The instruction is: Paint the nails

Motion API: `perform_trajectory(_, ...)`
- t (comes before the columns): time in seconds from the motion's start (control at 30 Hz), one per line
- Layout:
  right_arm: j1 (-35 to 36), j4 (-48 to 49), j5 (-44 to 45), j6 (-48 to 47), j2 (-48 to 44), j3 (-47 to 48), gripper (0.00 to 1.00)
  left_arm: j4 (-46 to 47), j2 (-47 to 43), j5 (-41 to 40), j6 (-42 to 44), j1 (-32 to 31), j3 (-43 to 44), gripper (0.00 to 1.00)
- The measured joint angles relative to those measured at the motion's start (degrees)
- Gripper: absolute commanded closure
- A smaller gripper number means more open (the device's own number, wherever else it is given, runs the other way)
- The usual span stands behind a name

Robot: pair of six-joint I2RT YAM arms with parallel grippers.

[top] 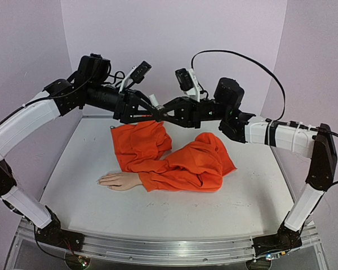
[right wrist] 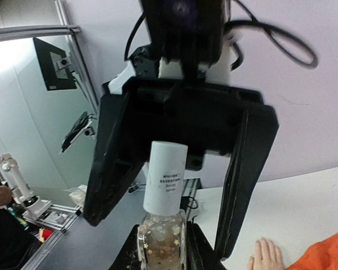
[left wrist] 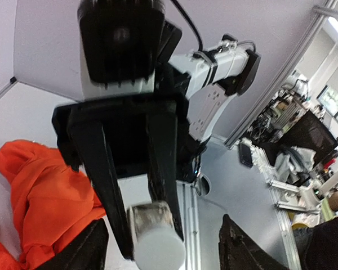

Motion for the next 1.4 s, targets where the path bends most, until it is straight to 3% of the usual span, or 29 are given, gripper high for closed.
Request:
perform_trajectory(0.13,-0.50,-0.68,8.72,-4.24,-4.00,-3.91,1.00,-0.04,-3.39,-5.38,-2.34,-0.22,-6.34,0.11)
perform_trajectory(0.37,-0.33,-7.28,26.88,-15.23,-10.60,-6.64,1.00,3.48,-9.90,-14.21,-7.56,0.39,-12.02,0.08)
perform_trajectory(0.5,4.15,-11.10,46.90,-23.69,-11.39,-6.64,1.00,6.58,-10.86,-20.33,-13.46,0.37,-11.76,0.09)
perform_trajectory(0.6,9.09,-12.92,61.18,-28.96,-10.75,-6.64,1.00,6.88,-10.27,-26.21,-18.23,0.37,-10.64,0.17)
perform_trajectory(0.77,13.75,-13.94,74.90,-34.80,-7.48,-6.05,1.00,7.69,-7.78,-32.61,-24.00,0.44,-6.75,0.21)
perform_trajectory(0.9,14.32,-14.73,78.68,-37.27,-5.01,-5.01,1.00,7.96,-6.32,-33.86,-25.77,0.44,-5.62,0.22)
perform_trajectory(1.4,16.94,-15.30,80.98,-41.40,-3.45,-1.84,1.00,7.89,-1.25,-34.97,-28.37,0.44,-3.48,0.61)
